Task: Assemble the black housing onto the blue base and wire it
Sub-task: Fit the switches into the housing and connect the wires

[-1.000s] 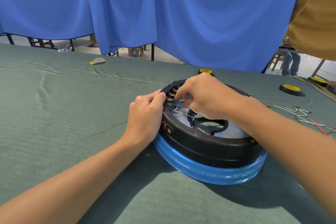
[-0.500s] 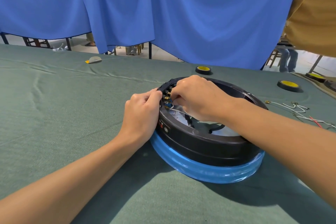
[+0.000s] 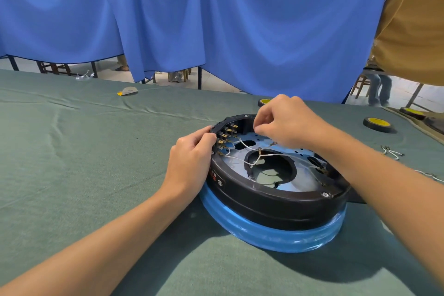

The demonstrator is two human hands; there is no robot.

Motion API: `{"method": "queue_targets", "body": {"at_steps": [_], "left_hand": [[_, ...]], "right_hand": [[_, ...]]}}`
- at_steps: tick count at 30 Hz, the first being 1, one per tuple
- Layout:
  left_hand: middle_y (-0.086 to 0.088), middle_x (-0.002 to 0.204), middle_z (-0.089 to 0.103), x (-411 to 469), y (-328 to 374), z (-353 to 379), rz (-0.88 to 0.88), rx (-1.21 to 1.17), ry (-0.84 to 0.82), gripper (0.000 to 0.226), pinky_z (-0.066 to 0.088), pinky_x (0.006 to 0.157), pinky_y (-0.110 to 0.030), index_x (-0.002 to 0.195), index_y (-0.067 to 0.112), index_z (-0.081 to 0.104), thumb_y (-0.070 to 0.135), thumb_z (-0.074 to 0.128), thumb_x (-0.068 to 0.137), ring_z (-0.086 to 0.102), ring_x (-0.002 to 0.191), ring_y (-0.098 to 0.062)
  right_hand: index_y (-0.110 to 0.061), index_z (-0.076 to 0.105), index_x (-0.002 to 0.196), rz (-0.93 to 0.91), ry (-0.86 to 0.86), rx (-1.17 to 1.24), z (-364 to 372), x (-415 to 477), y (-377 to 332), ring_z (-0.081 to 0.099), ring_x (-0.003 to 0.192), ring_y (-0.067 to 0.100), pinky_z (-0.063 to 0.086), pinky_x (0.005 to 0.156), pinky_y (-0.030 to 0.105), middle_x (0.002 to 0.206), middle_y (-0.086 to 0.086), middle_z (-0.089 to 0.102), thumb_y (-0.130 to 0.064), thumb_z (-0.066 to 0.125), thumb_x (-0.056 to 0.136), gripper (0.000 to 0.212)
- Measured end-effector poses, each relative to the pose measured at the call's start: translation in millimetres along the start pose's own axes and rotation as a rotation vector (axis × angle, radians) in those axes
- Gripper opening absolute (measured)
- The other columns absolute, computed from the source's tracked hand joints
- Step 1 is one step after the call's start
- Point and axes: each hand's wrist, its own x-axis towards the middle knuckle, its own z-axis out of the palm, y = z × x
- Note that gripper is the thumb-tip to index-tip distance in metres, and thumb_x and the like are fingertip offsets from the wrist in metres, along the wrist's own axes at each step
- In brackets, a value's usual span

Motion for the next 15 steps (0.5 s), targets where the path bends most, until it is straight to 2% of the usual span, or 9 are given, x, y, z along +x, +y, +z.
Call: {"method": "queue_targets", "body": {"at_steps": [1, 3, 5, 8, 11, 13, 15], "left_hand": [[-0.016, 0.096, 0.074, 1.0, 0.7, -0.2, -0.027, -0.042, -0.021, 0.038, 0.048, 0.097, -0.056, 0.094, 0.03, 0.076, 0.043, 0.048, 0.072, 0.067, 0.095, -0.033], [-0.03, 0.103, 0.066, 2.3, 1.8, -0.6, -0.041, -0.093, -0.076, 0.042, 0.045, 0.096, -0.063, 0.096, 0.025, 0.076, 0.044, 0.049, 0.069, 0.065, 0.089, -0.032], [-0.034, 0.094, 0.064, 3.5, 1.2, -0.9, -0.041, -0.092, -0.103, 0.045, 0.044, 0.093, -0.064, 0.093, 0.014, 0.072, 0.045, 0.05, 0.07, 0.058, 0.081, -0.026], [-0.035, 0.093, 0.063, 3.2, 0.9, -1.3, -0.051, -0.083, -0.105, 0.044, 0.045, 0.092, -0.062, 0.092, 0.012, 0.071, 0.045, 0.05, 0.071, 0.056, 0.08, -0.023], [-0.032, 0.095, 0.065, 3.3, 0.6, -1.2, -0.04, -0.087, -0.105, 0.041, 0.046, 0.094, -0.06, 0.092, 0.018, 0.074, 0.044, 0.051, 0.072, 0.057, 0.082, -0.023], [-0.022, 0.08, 0.063, 4.4, -0.8, -1.4, -0.037, -0.068, -0.095, 0.042, 0.049, 0.084, -0.055, 0.09, 0.017, 0.073, 0.046, 0.05, 0.07, 0.054, 0.078, -0.022], [-0.011, 0.077, 0.058, 5.1, -1.5, -1.8, -0.035, -0.058, -0.089, 0.044, 0.044, 0.076, -0.045, 0.09, 0.015, 0.072, 0.047, 0.05, 0.069, 0.05, 0.076, -0.02]], "right_hand": [[-0.021, 0.074, 0.077, 0.0, -0.024, -0.008, 0.6, -0.4, 1.8, 0.061, 0.086, 0.014, 0.049, 0.077, 0.027, 0.066, -0.017, 0.061, -0.011, 0.065, 0.084, 0.016], [-0.024, 0.073, 0.08, -0.033, -0.083, -0.013, 5.9, -2.3, 0.7, 0.06, 0.076, 0.009, 0.048, 0.069, 0.026, 0.065, -0.017, 0.061, -0.014, 0.068, 0.084, 0.011], [-0.028, 0.072, 0.085, -0.101, -0.104, -0.04, 13.3, -3.2, -3.3, 0.058, 0.071, 0.008, 0.048, 0.066, 0.027, 0.067, -0.016, 0.059, -0.02, 0.07, 0.085, 0.009], [-0.034, 0.072, 0.093, -0.174, -0.061, -0.16, 21.7, -1.4, -10.7, 0.057, 0.085, 0.02, 0.043, 0.069, 0.03, 0.086, -0.009, 0.059, -0.028, 0.069, 0.086, 0.01], [-0.036, 0.073, 0.096, -0.207, -0.04, -0.239, 25.5, 2.1, -15.8, 0.058, 0.095, 0.025, 0.034, 0.068, 0.029, 0.101, -0.004, 0.064, -0.026, 0.066, 0.089, 0.014], [-0.035, 0.073, 0.092, -0.231, -0.043, -0.257, 26.5, 2.4, -17.7, 0.058, 0.095, 0.027, 0.031, 0.066, 0.029, 0.097, -0.005, 0.062, -0.021, 0.063, 0.088, 0.018], [-0.034, 0.074, 0.088, -0.257, -0.033, -0.275, 26.9, 1.7, -18.4, 0.058, 0.093, 0.026, 0.027, 0.062, 0.028, 0.09, -0.008, 0.058, -0.018, 0.062, 0.088, 0.02]]}}
